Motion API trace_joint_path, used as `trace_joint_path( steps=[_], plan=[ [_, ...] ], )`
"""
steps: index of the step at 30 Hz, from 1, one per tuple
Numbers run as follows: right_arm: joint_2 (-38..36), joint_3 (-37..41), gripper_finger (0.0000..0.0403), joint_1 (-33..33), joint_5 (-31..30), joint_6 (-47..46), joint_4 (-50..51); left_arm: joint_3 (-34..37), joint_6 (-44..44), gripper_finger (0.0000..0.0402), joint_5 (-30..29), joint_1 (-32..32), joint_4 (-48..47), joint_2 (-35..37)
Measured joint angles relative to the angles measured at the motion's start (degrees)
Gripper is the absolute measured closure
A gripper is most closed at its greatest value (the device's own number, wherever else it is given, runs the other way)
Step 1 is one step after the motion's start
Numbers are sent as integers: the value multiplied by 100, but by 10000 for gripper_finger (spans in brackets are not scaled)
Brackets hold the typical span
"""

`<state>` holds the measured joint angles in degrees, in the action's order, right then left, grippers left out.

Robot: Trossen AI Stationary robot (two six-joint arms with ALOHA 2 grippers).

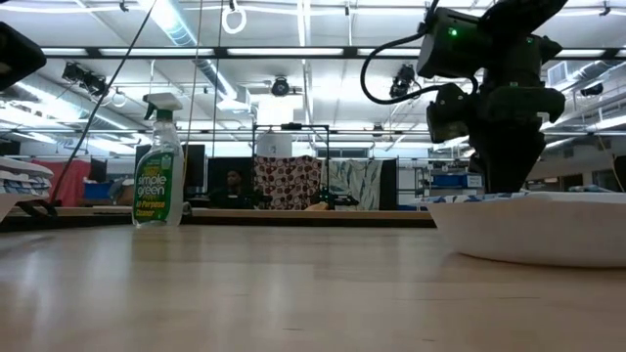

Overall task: Nest bowls inside each other
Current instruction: Stack the blue patterned bowl on top of the blue patterned bowl

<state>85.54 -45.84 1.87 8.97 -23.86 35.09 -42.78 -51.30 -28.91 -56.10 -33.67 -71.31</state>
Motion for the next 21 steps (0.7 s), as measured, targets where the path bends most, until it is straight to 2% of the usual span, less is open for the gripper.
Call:
trace_joint_path(
  steps=[9,21],
  plan=[
    [0,0,329,-5,-8,-19,-152,-2,-1,221,0,0,0,0],
    [0,0,329,-11,337,-171,-1397,-2,-25,221,0,0,0,0]
  ],
)
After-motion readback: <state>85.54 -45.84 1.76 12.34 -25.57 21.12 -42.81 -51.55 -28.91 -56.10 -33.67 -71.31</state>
